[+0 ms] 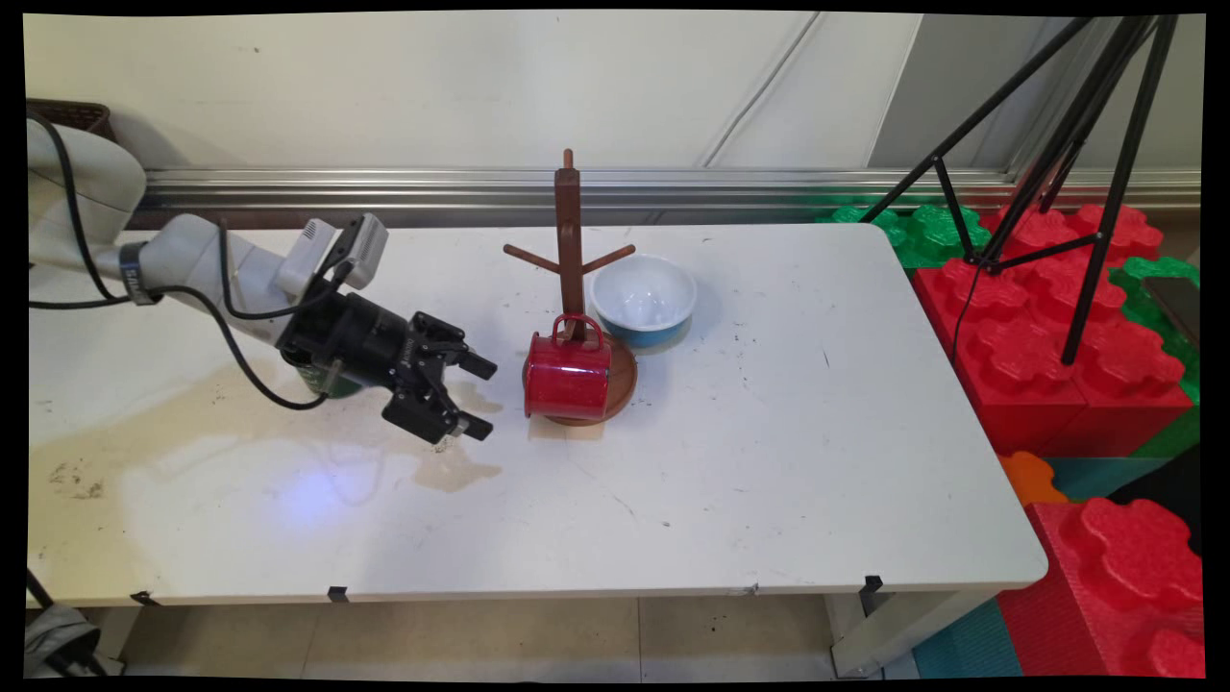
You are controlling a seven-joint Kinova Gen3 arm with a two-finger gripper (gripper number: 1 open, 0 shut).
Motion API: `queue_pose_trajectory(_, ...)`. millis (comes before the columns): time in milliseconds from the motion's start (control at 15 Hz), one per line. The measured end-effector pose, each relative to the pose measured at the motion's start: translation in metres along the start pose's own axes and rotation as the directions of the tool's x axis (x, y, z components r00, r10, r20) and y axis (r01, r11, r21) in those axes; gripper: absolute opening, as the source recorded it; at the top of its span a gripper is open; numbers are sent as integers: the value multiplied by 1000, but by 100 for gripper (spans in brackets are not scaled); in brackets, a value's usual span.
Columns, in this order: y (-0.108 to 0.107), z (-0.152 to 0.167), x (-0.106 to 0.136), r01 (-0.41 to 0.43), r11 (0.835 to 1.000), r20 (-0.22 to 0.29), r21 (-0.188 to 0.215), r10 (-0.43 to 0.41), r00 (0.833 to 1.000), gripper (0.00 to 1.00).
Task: Pick up the red mug from the rack
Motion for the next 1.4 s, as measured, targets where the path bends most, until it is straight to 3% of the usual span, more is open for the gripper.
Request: queue_pose_trajectory(1400, -5, 35, -13, 75, 997, -143, 0, -74, 987, 100)
